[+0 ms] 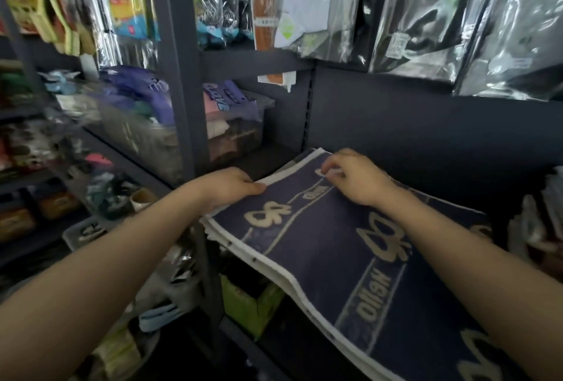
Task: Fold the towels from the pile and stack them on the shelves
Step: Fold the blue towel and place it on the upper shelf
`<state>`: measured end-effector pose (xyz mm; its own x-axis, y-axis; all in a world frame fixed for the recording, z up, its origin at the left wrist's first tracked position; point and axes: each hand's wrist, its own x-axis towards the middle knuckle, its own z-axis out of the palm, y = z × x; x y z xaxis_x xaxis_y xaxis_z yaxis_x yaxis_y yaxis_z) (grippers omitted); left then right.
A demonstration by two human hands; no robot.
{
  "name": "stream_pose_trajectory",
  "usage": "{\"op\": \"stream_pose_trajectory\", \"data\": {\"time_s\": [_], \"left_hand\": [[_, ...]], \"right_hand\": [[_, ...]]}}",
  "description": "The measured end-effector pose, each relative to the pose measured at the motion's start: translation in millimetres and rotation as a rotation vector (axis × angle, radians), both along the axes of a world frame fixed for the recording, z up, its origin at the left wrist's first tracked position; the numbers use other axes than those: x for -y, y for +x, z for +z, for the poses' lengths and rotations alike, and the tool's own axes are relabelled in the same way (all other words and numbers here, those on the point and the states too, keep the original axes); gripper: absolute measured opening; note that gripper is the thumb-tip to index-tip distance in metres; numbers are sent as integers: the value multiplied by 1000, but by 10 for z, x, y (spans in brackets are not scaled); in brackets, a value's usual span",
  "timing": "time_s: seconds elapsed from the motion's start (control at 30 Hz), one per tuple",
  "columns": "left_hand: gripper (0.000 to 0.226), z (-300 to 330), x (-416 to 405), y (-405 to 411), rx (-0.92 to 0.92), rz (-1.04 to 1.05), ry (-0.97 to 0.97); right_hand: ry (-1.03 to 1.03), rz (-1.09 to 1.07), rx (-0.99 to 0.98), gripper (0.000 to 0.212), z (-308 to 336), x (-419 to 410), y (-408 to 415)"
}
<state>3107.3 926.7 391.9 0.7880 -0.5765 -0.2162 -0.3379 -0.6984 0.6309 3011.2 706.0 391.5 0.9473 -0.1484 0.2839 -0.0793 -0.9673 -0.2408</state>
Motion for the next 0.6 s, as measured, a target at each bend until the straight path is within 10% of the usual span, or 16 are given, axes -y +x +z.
{"op": "stream_pose_trajectory", "data": {"time_s": [0.2,0.6], "left_hand": [[25,-117,-513,-165,-43,43,-269],[18,-336,-745,-386,-397,175,-678]], "right_hand": [[-30,428,-13,14,199,-1076,-218],[-485,183,-49,32,-181,-1577,-588]]}}
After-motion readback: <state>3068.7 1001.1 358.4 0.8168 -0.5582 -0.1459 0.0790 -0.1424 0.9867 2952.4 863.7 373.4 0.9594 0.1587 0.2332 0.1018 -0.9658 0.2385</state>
